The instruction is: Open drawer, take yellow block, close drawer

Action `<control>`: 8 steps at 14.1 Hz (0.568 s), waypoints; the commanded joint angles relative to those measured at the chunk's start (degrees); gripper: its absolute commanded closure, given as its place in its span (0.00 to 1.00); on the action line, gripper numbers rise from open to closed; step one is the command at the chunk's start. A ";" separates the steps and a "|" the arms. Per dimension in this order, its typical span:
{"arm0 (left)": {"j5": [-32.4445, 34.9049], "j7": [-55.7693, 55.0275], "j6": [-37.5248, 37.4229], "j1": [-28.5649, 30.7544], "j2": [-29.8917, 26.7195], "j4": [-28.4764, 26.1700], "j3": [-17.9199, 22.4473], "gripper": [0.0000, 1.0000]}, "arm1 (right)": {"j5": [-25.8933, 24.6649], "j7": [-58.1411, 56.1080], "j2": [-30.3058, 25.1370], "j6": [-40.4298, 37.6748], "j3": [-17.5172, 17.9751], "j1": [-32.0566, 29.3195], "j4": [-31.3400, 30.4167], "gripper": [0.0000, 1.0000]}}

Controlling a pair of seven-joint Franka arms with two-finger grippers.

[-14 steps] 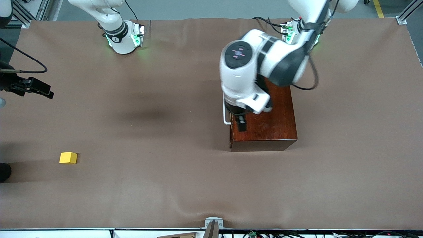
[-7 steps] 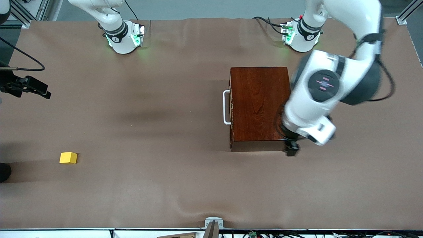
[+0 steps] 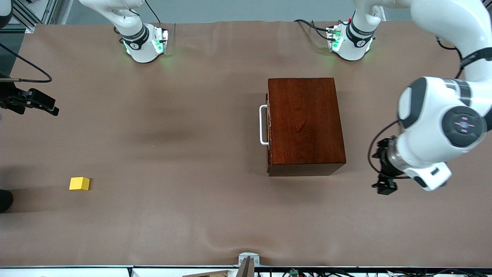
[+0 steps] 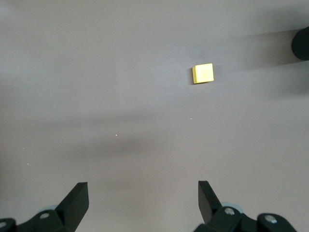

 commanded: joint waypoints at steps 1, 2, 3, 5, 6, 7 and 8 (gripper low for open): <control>-2.00 8.19 -0.30 3.64 -4.06 -5.50 -0.69 0.00 | 0.25 -0.47 -1.68 0.73 -0.05 -0.15 -1.89 0.00; -2.09 10.04 -0.21 4.09 -5.28 -7.52 -0.69 0.00 | 0.25 -0.47 -1.68 0.38 -0.05 -0.15 -1.89 0.00; -2.09 11.19 -0.03 4.18 -6.17 -9.02 -0.60 0.00 | 0.25 -0.47 -1.68 0.03 -0.05 -0.06 -1.89 0.00; -2.09 13.56 0.14 4.18 -8.01 -11.65 -0.52 0.00 | 0.42 -0.39 -1.42 0.81 -0.05 0.12 -1.71 0.00; -2.09 16.01 0.41 4.27 -9.50 -13.49 -0.43 0.00 | 0.60 -0.38 -1.33 0.90 0.03 0.03 -1.54 0.00; -2.00 18.65 0.84 5.23 -11.43 -15.95 -0.34 0.00 | 0.60 -0.38 -1.33 0.73 -0.05 0.03 -1.62 0.00; -2.00 21.02 1.98 6.37 -13.28 -18.58 -0.60 0.00 | 0.60 -0.38 -1.24 0.73 0.03 0.11 -1.62 0.00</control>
